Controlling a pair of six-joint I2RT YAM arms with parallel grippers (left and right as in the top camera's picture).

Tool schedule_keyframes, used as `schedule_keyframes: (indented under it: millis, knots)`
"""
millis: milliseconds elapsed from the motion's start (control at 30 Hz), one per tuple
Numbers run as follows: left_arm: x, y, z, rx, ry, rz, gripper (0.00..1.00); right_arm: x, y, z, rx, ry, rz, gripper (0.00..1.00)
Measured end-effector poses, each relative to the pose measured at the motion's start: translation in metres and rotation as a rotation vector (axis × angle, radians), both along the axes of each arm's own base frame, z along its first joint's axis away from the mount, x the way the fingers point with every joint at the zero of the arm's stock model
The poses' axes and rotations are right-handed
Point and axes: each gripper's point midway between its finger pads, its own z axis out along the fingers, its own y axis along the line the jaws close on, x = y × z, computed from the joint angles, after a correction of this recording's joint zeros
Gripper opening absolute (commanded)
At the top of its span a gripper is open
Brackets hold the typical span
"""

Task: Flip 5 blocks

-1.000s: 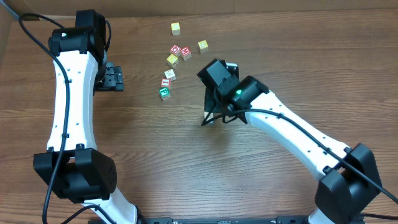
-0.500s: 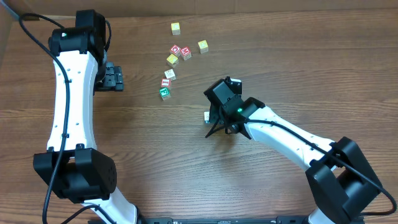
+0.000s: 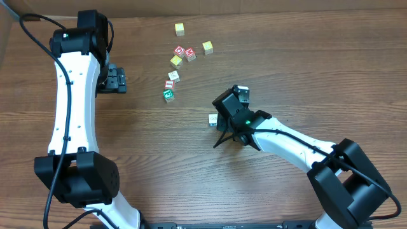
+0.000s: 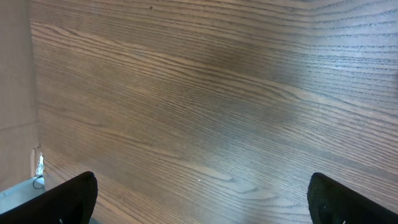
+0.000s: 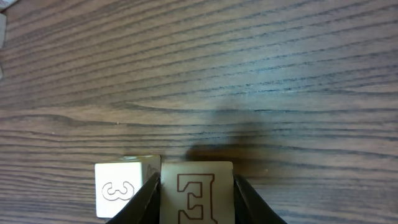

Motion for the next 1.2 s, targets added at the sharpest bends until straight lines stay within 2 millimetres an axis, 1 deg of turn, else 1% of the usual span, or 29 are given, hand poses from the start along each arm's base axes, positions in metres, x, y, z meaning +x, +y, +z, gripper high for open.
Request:
schedule_keyframes:
  millis: [167,267,400,467,500,600,767,933,1033,1133,1167,1200]
  knots:
    - [0.000,0.000,0.000,0.000,0.000,0.000,1.00,-0.002,-0.002,-0.003,-0.018,-0.002,0.017,0.27]
    - [0.000,0.000,0.000,0.000,0.000,0.000,1.00,0.001,0.000,-0.003,-0.009,-0.014,0.022,0.33]
    - [0.000,0.000,0.000,0.000,0.000,0.000,1.00,0.002,0.001,-0.008,-0.013,-0.011,0.026,0.37]
    - [0.000,0.000,0.000,0.000,0.000,0.000,1.00,0.001,0.000,-0.013,-0.021,-0.002,0.027,0.41]
    - [0.000,0.000,0.000,0.000,0.000,0.000,1.00,0.000,0.000,-0.015,-0.025,0.003,0.027,0.45]
    - [0.000,0.000,0.000,0.000,0.000,0.000,1.00,-0.001,0.001,-0.017,-0.018,0.008,0.035,0.52]
    - [0.000,0.000,0.000,0.000,0.000,0.000,1.00,-0.002,0.007,-0.017,0.005,0.018,0.050,0.54]
    - [0.000,0.000,0.000,0.000,0.000,0.000,1.00,-0.003,0.005,-0.017,-0.005,0.021,0.046,0.56]
    - [0.000,0.000,0.000,0.000,0.000,0.000,1.00,0.000,-0.001,-0.011,-0.030,0.003,0.030,0.59]
    - [0.000,0.000,0.000,0.000,0.000,0.000,1.00,0.004,-0.004,0.008,-0.027,-0.046,0.013,0.59]
    - [0.000,0.000,0.000,0.000,0.000,0.000,1.00,0.006,-0.005,0.016,-0.020,-0.063,0.009,0.58]
    - [0.000,0.000,0.000,0.000,0.000,0.000,1.00,0.007,-0.005,0.023,-0.012,-0.080,0.006,0.53]
